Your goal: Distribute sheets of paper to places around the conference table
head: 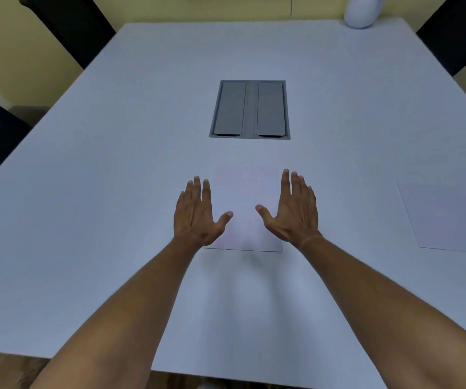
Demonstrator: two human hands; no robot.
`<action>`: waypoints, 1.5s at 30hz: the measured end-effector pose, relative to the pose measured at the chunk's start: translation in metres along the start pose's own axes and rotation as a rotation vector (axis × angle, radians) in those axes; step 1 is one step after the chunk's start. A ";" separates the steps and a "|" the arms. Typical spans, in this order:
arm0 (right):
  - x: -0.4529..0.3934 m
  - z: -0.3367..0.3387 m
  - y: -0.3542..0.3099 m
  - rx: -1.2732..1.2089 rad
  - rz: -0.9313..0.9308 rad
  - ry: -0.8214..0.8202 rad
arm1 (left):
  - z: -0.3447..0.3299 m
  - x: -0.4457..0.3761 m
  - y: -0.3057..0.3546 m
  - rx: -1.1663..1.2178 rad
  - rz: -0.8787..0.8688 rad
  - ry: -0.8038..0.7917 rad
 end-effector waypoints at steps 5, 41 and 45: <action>-0.015 -0.025 -0.002 -0.012 -0.079 -0.032 | -0.026 -0.026 -0.019 0.053 -0.022 -0.072; -0.022 -0.108 0.036 -0.307 -0.714 -0.390 | -0.106 -0.062 -0.055 0.638 0.290 -0.145; -0.021 -0.108 0.035 -0.318 -0.697 -0.384 | -0.095 -0.064 -0.054 0.641 0.275 -0.036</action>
Point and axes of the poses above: each hand's wrist, its own x-axis away from the middle knuckle, its own z-axis out of the back of the hand, y = z × x, the point moved 10 cm from there along -x, towards the middle knuckle, and after that the axes turned 8 degrees about -z, right-handed, at the moved point
